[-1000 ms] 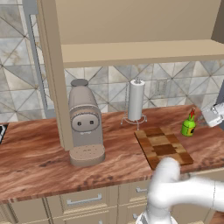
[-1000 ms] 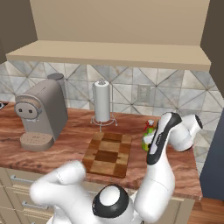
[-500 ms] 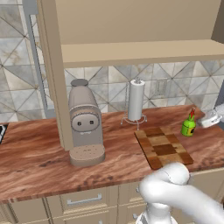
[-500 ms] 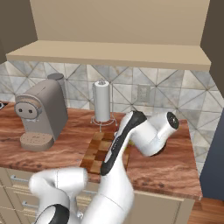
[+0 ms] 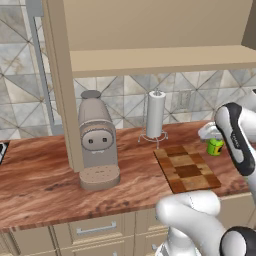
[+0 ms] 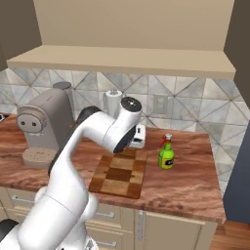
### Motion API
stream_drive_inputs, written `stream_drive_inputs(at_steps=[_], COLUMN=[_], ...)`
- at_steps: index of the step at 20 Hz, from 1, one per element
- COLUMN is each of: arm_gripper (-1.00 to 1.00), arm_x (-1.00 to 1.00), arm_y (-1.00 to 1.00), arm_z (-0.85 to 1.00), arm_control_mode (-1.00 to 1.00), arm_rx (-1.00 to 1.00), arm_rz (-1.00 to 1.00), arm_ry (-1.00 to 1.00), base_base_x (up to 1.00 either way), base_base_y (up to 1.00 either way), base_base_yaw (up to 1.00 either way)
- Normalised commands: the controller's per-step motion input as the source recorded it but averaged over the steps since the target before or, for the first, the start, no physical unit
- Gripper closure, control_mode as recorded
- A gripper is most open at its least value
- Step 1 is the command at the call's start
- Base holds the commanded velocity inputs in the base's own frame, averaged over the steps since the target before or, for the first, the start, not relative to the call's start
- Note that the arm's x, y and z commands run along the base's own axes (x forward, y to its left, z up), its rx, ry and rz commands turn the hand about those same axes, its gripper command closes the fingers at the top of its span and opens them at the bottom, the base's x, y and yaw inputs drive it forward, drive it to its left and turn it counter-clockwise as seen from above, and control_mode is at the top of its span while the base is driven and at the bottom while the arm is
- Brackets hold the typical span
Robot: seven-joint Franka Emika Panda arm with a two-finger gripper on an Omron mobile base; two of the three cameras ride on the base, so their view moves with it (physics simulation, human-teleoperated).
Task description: Grab the spray bottle from the cabinet, then place it next to the cutting board for sanitizing. Then grab the dish brush from the countertop next to the sink and place it next to the cutting board.
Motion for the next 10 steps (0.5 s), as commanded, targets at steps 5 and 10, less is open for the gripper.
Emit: stream_drive_inputs(at_steps=[5,10], arm_gripper=[-1.0,-1.0], arm_x=[-0.42,0.0], arm_y=[0.4,0.0], arm_z=[0.15,0.0], arm_control_mode=[-1.0,1.0], arm_rx=[-0.16,0.0], arm_rz=[-0.31,0.0], arm_ry=[0.05,0.0], base_base_x=[0.0,-1.0], base_base_y=[0.0,0.44], base_base_yaw=[0.0,-0.23])
